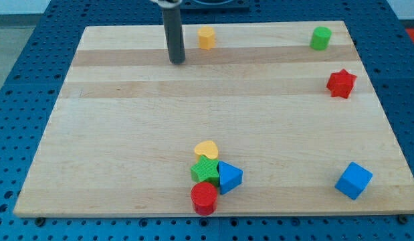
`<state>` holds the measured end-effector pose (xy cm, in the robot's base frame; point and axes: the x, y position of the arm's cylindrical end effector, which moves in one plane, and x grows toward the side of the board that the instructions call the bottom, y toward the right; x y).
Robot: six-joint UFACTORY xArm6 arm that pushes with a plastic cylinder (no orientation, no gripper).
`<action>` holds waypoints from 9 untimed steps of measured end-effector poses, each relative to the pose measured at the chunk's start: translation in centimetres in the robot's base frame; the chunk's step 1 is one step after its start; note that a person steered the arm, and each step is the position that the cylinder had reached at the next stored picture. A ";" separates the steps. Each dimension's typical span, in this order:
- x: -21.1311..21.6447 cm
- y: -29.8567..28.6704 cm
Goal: Push the hexagon into the heart
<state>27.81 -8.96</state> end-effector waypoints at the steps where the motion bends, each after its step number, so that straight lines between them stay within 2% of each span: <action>1: -6.9 -1.2; 2: -8.4 -1.2; 3: -8.4 3.9; 6: -8.1 10.5; 9: -8.0 7.5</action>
<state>19.79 -1.44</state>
